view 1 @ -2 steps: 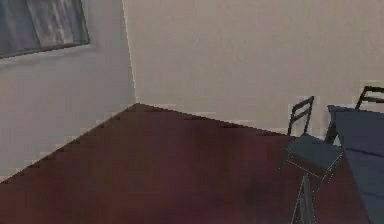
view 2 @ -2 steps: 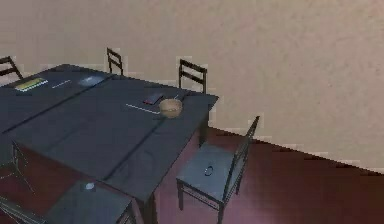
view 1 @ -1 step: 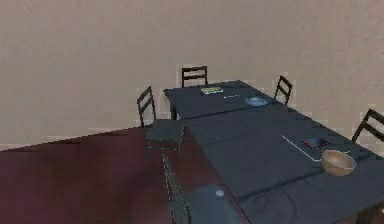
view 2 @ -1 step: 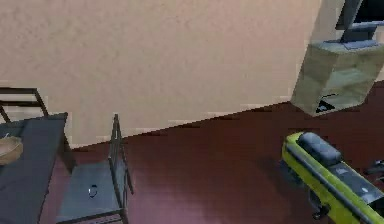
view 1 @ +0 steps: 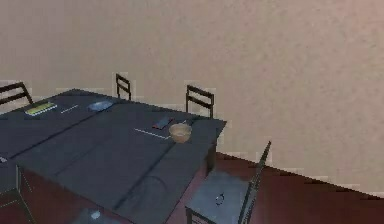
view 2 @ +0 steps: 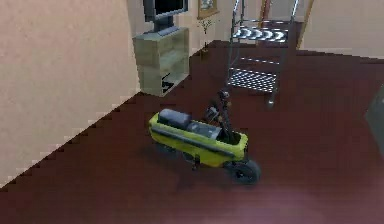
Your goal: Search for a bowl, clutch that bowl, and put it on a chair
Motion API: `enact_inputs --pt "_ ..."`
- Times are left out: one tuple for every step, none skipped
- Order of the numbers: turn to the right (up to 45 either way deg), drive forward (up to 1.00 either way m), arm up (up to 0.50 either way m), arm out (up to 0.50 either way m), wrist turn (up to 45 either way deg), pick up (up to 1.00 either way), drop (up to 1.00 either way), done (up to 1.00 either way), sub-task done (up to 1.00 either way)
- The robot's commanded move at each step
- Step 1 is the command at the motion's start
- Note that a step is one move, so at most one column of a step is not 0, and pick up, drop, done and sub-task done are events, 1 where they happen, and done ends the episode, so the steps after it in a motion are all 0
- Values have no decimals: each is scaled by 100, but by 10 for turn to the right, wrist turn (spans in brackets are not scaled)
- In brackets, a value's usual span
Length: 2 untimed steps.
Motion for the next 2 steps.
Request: enact_inputs --pt "390 0 0 0 0 0 0 0 0" --pt "0 70 0 0 0 0 0 0 0"
